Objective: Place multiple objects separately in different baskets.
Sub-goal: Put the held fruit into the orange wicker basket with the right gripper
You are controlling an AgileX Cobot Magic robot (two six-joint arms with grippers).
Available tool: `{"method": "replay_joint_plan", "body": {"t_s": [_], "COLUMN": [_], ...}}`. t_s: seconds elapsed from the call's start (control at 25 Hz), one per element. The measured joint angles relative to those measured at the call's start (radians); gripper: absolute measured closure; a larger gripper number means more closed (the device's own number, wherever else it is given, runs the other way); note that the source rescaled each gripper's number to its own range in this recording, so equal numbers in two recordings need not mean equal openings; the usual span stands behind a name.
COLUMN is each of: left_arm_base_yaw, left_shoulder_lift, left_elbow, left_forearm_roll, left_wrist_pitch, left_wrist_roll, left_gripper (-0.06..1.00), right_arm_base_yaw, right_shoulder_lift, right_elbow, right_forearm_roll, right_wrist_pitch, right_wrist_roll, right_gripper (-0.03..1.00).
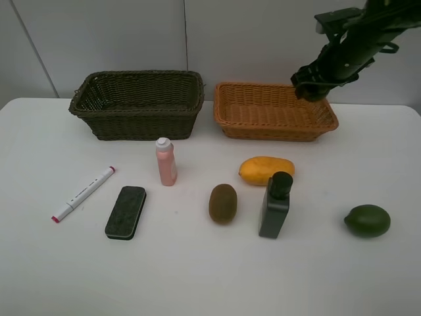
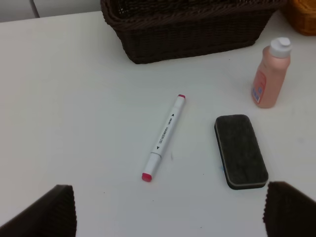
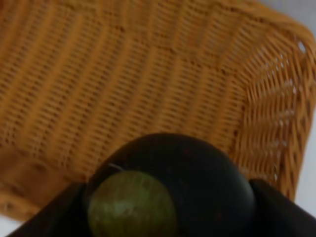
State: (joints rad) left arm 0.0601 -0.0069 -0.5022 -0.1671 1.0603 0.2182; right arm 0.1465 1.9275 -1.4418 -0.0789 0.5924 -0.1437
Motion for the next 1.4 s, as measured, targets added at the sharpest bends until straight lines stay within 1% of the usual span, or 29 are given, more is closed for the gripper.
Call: {"method": "replay_joint_plan", "body": {"t_s": [0.16,0.28,0.52,0.72,1.12,1.16,1.2,1.24,1.28,1.32,1.4], "left_arm_base_yaw": [0.000,0.000,0.000,0.000,0.000,0.000,0.000,0.000,0.000,0.000,0.000], "left_shoulder_lift": [0.000,0.000,0.000,0.000,0.000,0.000,0.000,0.000,0.000,0.000,0.000], "left_elbow": [0.000,0.000,0.000,0.000,0.000,0.000,0.000,0.000,0.000,0.000,0.000], "left_forearm_roll": [0.000,0.000,0.000,0.000,0.000,0.000,0.000,0.000,0.000,0.000,0.000], "left_wrist_pitch": [0.000,0.000,0.000,0.000,0.000,0.000,0.000,0.000,0.000,0.000,0.000], "left_wrist_roll": [0.000,0.000,0.000,0.000,0.000,0.000,0.000,0.000,0.000,0.000,0.000], "left_gripper": [-0.06,-0.06,-0.06,-0.06,-0.06,-0.06,-0.06,-0.06,-0.06,-0.06,-0.06], "right_arm_base_yaw": [0.000,0.000,0.000,0.000,0.000,0.000,0.000,0.000,0.000,0.000,0.000], "right_shoulder_lift": [0.083,0.137,0.210,0.231,0.232,0.232,0.232,0.232,0.232,0.232,0.232], "right_elbow": [-0.045,-0.073,-0.082,-0.082,-0.082,-0.082,-0.082,-0.082,-0.082,-0.082,-0.082], "right_forearm_roll": [0.005,0.006,0.013,0.053,0.057,0.057,0.058,0.058,0.058,0.058,0.058], "right_wrist_pitch": [-0.060,-0.087,-0.165,-0.176,-0.203,-0.203,-0.204,-0.207,-0.208,-0.209,-0.209], "right_wrist_roll": [-0.004,-0.004,-0.004,-0.004,-0.004,-0.004,-0.004,-0.004,-0.004,-0.004,-0.004], "right_gripper": [0.39,0.39,0.39,0.39,0.39,0.34,0.19,0.12,0.06,0.03,0.00]}}
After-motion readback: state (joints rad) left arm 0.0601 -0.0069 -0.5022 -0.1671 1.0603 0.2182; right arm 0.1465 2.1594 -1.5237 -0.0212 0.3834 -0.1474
